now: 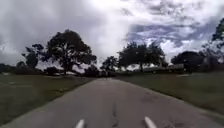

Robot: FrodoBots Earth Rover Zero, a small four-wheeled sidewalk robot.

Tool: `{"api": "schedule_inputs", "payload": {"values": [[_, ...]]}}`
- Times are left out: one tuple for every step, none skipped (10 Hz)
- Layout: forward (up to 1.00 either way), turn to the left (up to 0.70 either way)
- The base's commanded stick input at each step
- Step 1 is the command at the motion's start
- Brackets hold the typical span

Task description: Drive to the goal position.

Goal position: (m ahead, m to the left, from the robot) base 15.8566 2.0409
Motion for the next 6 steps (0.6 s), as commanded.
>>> {"api": "schedule_inputs", "payload": {"values": [[0.70,0.00],[0.70,0.00],[0.70,0.00],[0.70,0.00],[0.70,0.00],[0.70,0.00]]}}
